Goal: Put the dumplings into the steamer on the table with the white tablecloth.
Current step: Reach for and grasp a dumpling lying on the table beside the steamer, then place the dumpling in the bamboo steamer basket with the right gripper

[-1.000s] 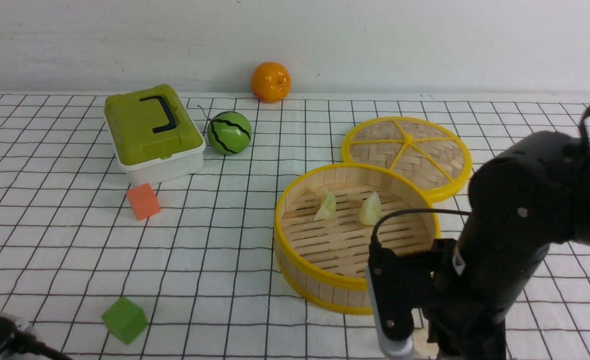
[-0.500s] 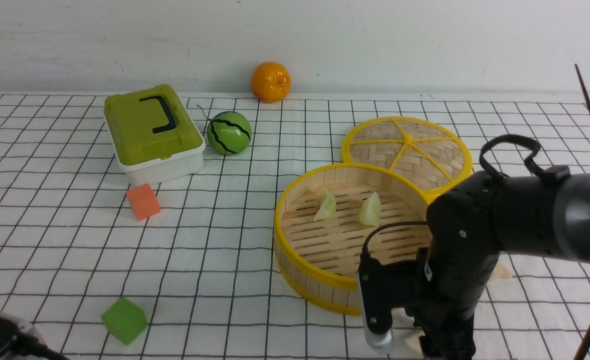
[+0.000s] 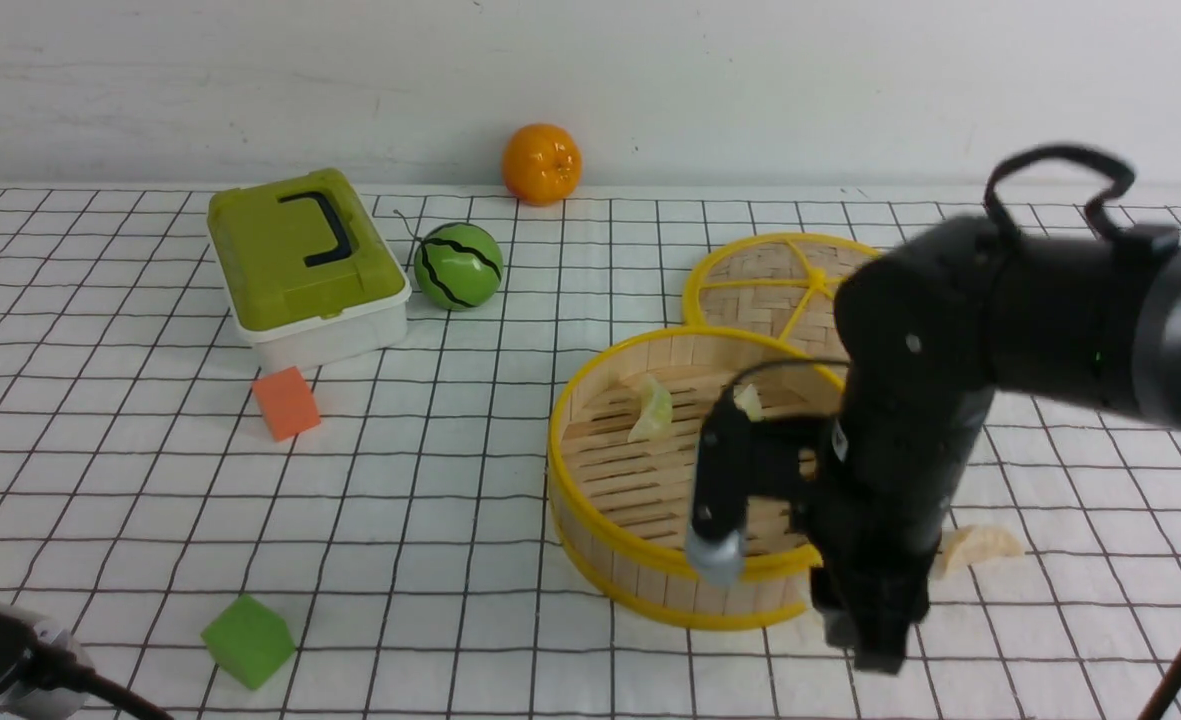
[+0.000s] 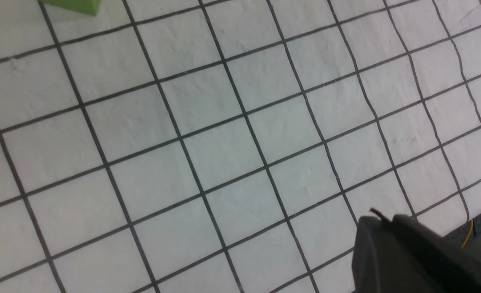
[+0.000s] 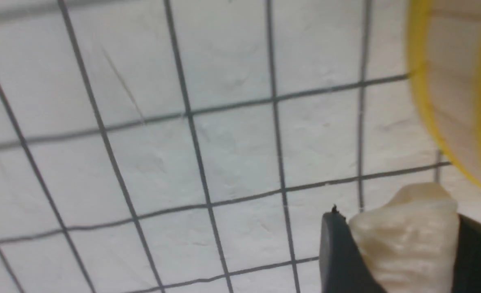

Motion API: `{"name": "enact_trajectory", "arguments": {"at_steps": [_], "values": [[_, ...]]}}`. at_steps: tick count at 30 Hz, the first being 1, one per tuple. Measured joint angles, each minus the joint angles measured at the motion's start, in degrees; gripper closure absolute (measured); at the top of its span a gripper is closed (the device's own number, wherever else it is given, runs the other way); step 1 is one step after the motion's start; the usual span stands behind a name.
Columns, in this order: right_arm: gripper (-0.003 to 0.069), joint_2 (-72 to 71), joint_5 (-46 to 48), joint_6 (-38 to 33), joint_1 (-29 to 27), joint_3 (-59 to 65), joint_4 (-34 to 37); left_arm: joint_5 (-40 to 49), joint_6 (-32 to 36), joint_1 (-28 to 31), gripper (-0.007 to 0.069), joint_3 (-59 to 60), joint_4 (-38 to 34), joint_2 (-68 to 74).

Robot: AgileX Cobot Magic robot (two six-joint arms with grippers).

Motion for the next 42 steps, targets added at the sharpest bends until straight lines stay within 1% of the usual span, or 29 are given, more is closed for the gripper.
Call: {"name": "enact_trajectory", "arguments": {"at_steps": [1,2,4,5,7,9,10,12,14,16,21,25,27,28,29,31,34,36,37,38,40,42], "values": [[0.0363,-0.1,0.3,1.4,0.2,-1.2,0.1,-0.1,0.0,0.0,0.0596,0.0,0.0,0.0],[0.0363,-0.1,2.1,6.7,0.9,-5.6,0.7,-0.4,0.0,0.0,0.0596,0.0,0.0,0.0],[0.0363,0.4,2.9,14.2,1.1,-10.8,1.8,-0.9,0.0,0.0,0.0595,0.0,0.0,0.0],[0.0363,1.1,2.8,19.5,1.0,-13.8,2.3,-1.1,0.1,0.0,0.0595,0.0,0.1,0.0],[0.0363,2.8,1.6,27.9,0.6,-17.9,2.7,-1.4,0.1,0.0,0.0595,0.0,0.1,0.0],[0.0363,5.2,-0.2,34.3,0.1,-20.6,3.0,-1.5,0.1,0.0,0.0595,0.0,0.2,0.0],[0.0363,5.7,-0.5,35.3,-0.1,-21.0,3.0,-1.5,0.1,0.0,0.0595,0.0,0.2,0.0],[0.0363,9.3,-3.2,40.1,-0.5,-22.2,3.1,-1.4,0.1,0.0,0.0591,0.0,0.2,0.0],[0.0363,11.2,-4.0,41.9,-0.6,-22.4,3.1,-1.4,0.1,0.0,0.0589,0.0,0.2,0.0],[0.0363,15.1,-5.7,45.2,-0.6,-22.5,3.1,-0.8,0.1,0.0,0.0587,0.0,0.2,0.0],[0.0363,20.4,-7.6,48.8,-0.6,-22.5,2.5,-0.4,0.1,0.0,0.0585,0.0,0.2,0.0],[0.0348,21.8,-8.2,49.9,-0.6,-22.5,2.3,-0.3,0.1,0.0,0.0585,0.0,0.2,0.0],[0.0295,21.9,-8.3,50.0,-0.6,-22.5,2.2,-0.3,0.1,0.0,0.0585,0.0,0.2,0.0],[0.029,21.9,-8.2,50.0,-0.6,-22.5,2.2,-0.3,0.1,0.0,0.0585,0.0,0.2,0.0],[0.0254,21.5,-7.5,50.0,-0.6,-22.5,2.2,-0.3,0.1,0.0,0.0585,0.0,0.2,0.0],[0.0224,20.8,-5.9,50.0,-0.6,-22.9,2.2,-0.3,0.1,0.0,0.0585,0.0,0.2,0.0],[0.0197,18.8,-0.2,47.8,-0.6,-24.5,2.2,-0.3,0.1,0.0,0.0585,0.0,0.2,0.0],[0.019,15.9,3.2,44.3,-0.6,-25.0,2.2,-0.3,0.1,0.0,0.0585,0.0,0.2,0.0],[0.019,15.6,3.4,44.0,-0.6,-25.0,2.1,-0.3,0.1,0.0,0.0585,0.0,0.2,0.0],[0.0189,12.8,4.3,41.7,-0.7,-24.7,1.7,-0.3,0.1,0.0,0.0584,0.0,0.2,0.0],[0.0189,11.0,4.5,40.7,-1.0,-24.0,1.5,-0.3,0.1,0.0,0.0584,0.0,0.2,0.0],[0.0189,6.5,4.7,39.1,-2.9,-20.1,1.6,0.2,0.1,0.0,0.058,0.0,0.2,0.0]]}}
